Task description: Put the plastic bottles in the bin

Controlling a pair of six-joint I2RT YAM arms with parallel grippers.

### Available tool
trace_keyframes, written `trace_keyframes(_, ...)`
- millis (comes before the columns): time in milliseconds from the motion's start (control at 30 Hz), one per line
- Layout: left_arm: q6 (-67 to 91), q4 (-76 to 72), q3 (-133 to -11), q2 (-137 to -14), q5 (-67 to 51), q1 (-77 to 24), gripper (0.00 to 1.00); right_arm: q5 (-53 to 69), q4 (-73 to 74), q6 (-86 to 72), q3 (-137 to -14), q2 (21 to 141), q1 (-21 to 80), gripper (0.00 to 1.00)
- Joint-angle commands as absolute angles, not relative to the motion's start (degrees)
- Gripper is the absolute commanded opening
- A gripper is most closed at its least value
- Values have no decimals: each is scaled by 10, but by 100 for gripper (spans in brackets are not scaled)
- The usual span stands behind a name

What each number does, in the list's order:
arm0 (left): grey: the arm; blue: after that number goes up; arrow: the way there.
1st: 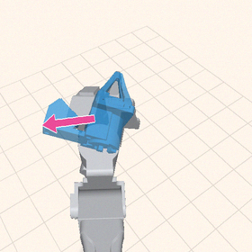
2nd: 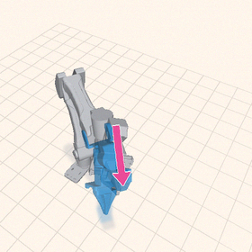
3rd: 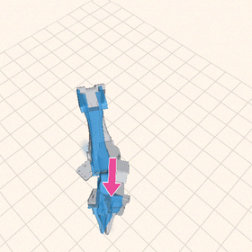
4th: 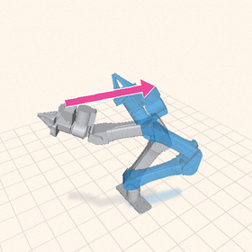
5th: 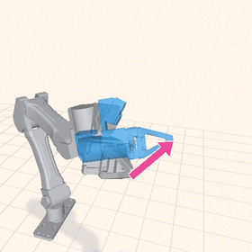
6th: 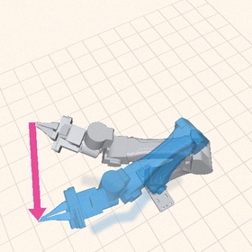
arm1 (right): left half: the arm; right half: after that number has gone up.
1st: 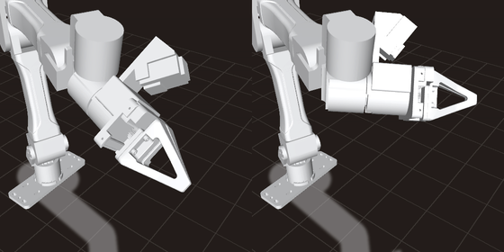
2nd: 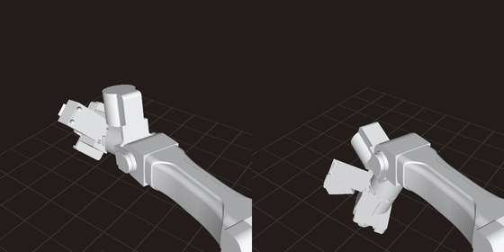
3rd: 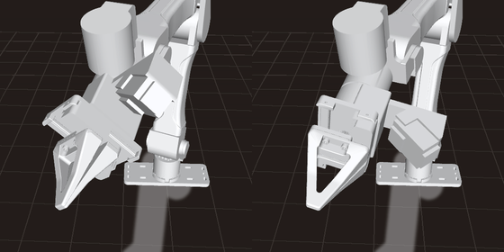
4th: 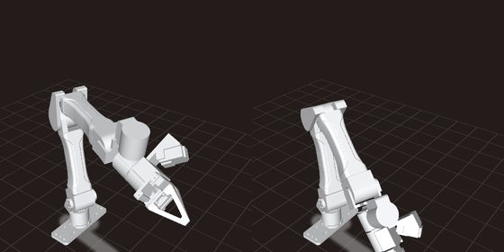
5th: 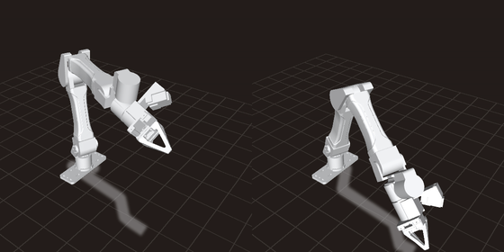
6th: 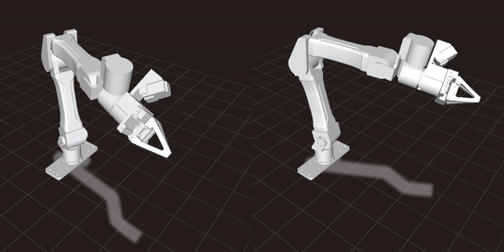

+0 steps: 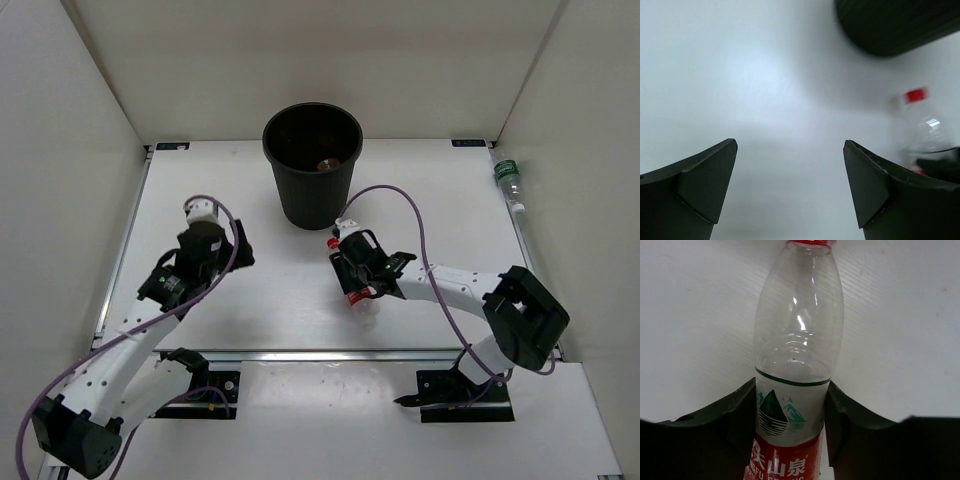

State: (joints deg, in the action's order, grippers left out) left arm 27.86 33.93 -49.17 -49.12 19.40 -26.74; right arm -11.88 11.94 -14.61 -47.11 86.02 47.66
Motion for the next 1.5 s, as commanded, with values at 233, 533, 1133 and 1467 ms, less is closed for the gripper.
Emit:
trace_keyframes(233,395,397,-333,-374,90,-222,99,-63,168,-30,-664,708,556,42)
trace_keyframes(533,399,384,-325,-382,62,-214,98,-73,32,159,-974,894,425,44)
trace_keyframes(1133,337,339,-406,-519,61,-193,98,-19,87,112,-1132,1012,266,100)
trace_keyframes(1467,314,362,-419,-536,65,-161,99,-95,200,79,-1034,978,53,99)
